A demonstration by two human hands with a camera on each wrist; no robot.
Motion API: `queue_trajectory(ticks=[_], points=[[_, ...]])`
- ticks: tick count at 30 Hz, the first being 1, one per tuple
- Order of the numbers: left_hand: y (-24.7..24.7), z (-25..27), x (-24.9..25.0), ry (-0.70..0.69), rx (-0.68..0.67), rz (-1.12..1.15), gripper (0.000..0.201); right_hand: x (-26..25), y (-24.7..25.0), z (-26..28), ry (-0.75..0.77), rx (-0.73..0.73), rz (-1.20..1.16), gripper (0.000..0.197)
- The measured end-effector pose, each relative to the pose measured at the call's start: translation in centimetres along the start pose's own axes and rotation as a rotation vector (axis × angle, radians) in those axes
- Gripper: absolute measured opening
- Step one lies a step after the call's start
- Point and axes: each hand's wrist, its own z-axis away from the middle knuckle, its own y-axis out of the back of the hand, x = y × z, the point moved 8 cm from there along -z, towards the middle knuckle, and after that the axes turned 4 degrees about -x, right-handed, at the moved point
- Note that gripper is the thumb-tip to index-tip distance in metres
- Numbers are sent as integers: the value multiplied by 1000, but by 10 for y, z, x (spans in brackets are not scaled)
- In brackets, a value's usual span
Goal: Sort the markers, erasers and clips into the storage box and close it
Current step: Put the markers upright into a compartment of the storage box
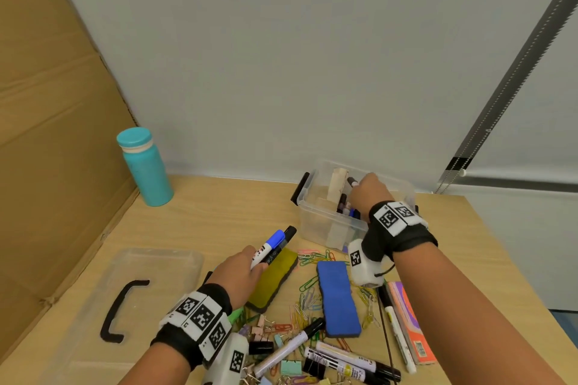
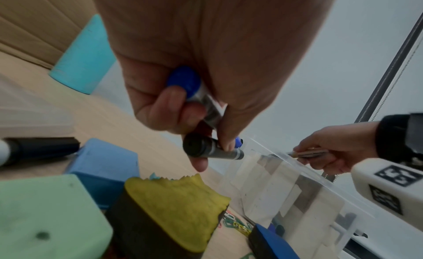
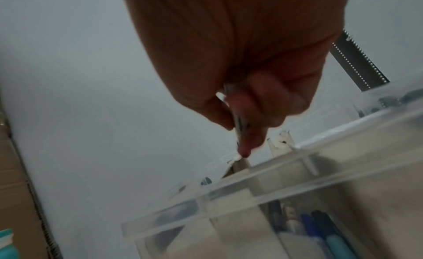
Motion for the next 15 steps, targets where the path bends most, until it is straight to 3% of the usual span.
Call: queue_trajectory(ticks=[2, 10, 13, 15], points=[[1, -2, 1, -3, 3, 8, 23, 7, 6, 2, 11, 74, -7, 40], [0, -1, 17, -36, 18, 14, 24, -1, -9, 6, -5, 7, 236, 50], [-1, 5, 21, -56, 18, 29, 25, -3, -7, 16, 72, 23, 316, 43], [-1, 10, 24, -78, 22, 46, 23, 4, 5, 23, 164, 115, 305, 36]])
